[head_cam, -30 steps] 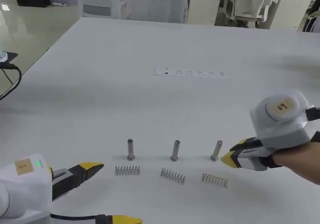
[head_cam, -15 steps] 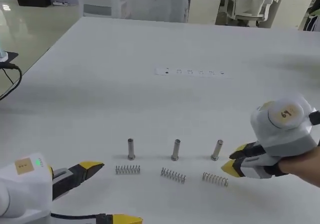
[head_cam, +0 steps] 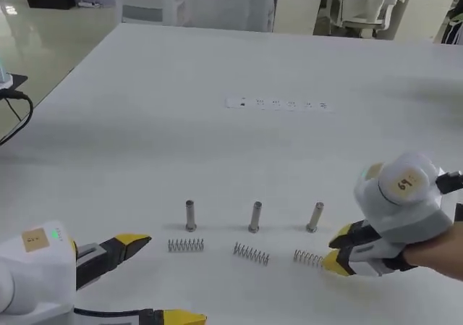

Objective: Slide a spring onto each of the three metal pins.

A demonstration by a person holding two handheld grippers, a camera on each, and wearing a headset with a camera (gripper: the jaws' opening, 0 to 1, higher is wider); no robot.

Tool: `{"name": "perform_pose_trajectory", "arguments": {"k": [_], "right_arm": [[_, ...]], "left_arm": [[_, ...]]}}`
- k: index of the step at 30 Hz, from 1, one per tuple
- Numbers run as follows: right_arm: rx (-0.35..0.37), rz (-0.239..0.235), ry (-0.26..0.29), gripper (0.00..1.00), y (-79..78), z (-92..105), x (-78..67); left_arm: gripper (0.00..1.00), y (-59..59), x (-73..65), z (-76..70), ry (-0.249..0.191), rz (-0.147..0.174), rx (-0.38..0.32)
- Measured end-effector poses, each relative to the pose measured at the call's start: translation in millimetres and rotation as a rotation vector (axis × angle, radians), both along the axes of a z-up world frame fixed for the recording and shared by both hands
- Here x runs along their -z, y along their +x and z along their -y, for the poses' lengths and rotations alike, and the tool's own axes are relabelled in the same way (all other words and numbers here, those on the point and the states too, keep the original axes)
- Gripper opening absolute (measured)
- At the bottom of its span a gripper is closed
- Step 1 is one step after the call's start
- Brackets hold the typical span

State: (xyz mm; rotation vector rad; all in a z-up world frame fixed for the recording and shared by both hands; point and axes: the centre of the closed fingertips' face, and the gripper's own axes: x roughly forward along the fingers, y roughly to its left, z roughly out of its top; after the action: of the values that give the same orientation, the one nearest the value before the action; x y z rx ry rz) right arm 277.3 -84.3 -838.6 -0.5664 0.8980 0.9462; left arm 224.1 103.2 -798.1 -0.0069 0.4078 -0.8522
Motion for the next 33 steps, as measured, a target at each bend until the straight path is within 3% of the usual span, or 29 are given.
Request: {"name": "perform_pose_trajectory", "arguments": {"k": [7,33], "right_arm": [[-0.051,-0.003,-0.033,0.15,-2.1,-0.4,6.3],[-0.128,-0.020,-0.099,0.10,-3.6,-4.3,17.0]], "left_arm": [[0.80,0.2,0.4,-0.1,0.000,-0.002,-0.001],[0.79,0.2,0.8,-1.3,-0.005,-0.008,-0.006]]}}
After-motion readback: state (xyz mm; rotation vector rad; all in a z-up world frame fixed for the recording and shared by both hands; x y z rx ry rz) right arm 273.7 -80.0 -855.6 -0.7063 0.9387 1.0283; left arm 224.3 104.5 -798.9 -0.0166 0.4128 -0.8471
